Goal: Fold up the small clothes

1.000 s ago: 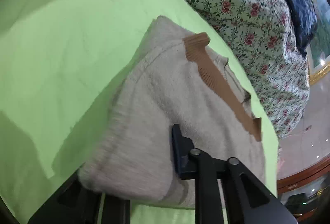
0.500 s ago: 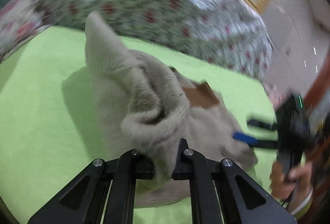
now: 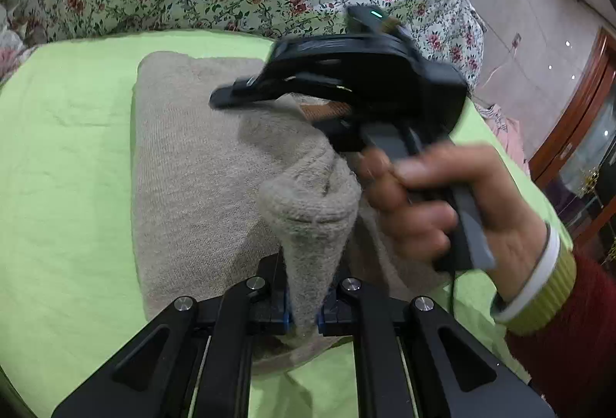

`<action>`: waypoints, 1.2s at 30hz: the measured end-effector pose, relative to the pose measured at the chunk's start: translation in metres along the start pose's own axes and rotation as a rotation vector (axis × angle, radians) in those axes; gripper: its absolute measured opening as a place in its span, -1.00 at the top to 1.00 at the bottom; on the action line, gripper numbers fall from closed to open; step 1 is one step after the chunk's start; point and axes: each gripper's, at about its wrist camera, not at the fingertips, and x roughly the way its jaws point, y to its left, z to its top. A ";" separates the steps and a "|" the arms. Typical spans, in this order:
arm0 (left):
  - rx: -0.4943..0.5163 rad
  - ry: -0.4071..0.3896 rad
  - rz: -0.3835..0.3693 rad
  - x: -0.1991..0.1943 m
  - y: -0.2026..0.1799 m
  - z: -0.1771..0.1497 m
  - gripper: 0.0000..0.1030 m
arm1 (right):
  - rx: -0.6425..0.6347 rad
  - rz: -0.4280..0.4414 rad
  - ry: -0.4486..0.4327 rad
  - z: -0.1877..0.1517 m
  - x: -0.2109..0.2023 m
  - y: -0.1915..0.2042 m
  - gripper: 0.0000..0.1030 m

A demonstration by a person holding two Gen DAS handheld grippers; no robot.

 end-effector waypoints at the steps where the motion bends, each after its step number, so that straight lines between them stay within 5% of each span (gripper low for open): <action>1: 0.003 -0.001 0.004 -0.002 0.000 -0.001 0.86 | -0.012 -0.019 -0.001 0.006 0.002 0.005 0.48; 2: 0.005 0.000 0.004 -0.003 -0.003 0.002 0.86 | -0.025 -0.024 -0.011 0.009 0.000 0.009 0.65; 9: 0.043 -0.018 -0.109 -0.003 -0.050 0.018 0.85 | -0.205 -0.129 -0.131 -0.002 -0.094 0.038 0.67; 16: 0.041 0.068 -0.201 0.056 -0.107 0.011 0.85 | -0.148 -0.369 -0.120 -0.011 -0.149 -0.028 0.67; 29: 0.075 0.146 -0.166 0.090 -0.119 0.002 0.79 | -0.090 -0.329 -0.148 -0.017 -0.156 -0.072 0.61; 34: 0.090 0.175 -0.204 0.062 -0.114 -0.002 0.38 | -0.078 -0.342 -0.175 -0.026 -0.162 -0.069 0.41; 36: 0.108 0.145 -0.193 0.036 -0.105 -0.006 0.01 | -0.073 -0.334 -0.192 -0.034 -0.172 -0.065 0.00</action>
